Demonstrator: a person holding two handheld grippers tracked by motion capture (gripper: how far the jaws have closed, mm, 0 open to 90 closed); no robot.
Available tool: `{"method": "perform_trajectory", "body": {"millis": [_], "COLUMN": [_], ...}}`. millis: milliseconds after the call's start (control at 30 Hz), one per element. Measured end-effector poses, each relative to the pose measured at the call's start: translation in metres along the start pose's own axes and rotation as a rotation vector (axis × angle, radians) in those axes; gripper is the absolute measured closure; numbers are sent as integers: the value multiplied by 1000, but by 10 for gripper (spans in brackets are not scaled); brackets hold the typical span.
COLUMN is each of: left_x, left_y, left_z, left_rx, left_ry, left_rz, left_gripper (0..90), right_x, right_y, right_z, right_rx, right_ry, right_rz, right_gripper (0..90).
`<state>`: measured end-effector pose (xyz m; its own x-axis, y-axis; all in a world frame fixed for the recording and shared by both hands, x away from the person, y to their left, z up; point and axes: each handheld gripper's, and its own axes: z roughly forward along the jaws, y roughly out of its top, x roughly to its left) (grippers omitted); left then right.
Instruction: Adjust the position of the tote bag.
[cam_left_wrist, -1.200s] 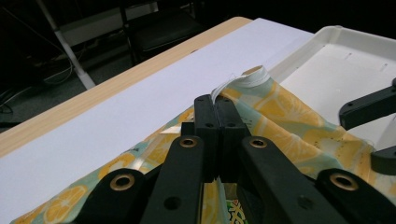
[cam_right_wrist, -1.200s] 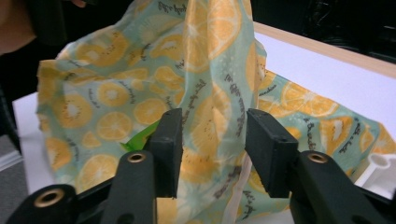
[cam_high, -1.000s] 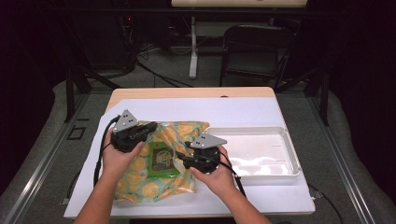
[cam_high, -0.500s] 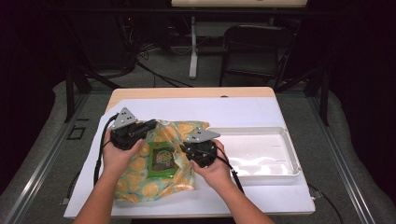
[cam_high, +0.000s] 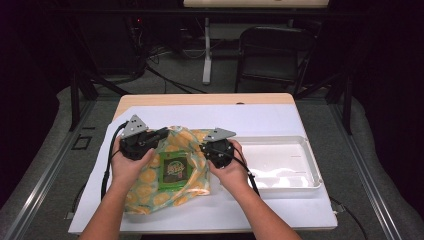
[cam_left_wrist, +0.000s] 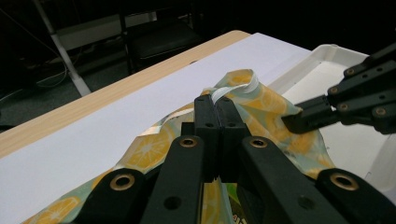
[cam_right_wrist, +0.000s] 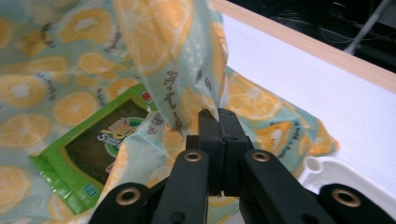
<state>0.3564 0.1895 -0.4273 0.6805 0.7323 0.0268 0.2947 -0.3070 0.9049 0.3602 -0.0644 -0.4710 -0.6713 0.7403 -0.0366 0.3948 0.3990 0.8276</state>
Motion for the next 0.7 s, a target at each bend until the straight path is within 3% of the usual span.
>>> {"method": "perform_trajectory", "body": {"millis": [267,700], "left_x": [0,5], "left_y": [-1,-10], "left_z": [2,15], "left_rx": [2,51], "left_ry": [7,10], "left_rz": [1,-11], "left_gripper": [893,893], "right_x": [-11,-10], "right_y": [9,2], "right_z": [3,34], "right_rx": [-9,77], "right_ry": [-43,-35], "right_rz": [18,-7], "right_gripper": [900,900]}}
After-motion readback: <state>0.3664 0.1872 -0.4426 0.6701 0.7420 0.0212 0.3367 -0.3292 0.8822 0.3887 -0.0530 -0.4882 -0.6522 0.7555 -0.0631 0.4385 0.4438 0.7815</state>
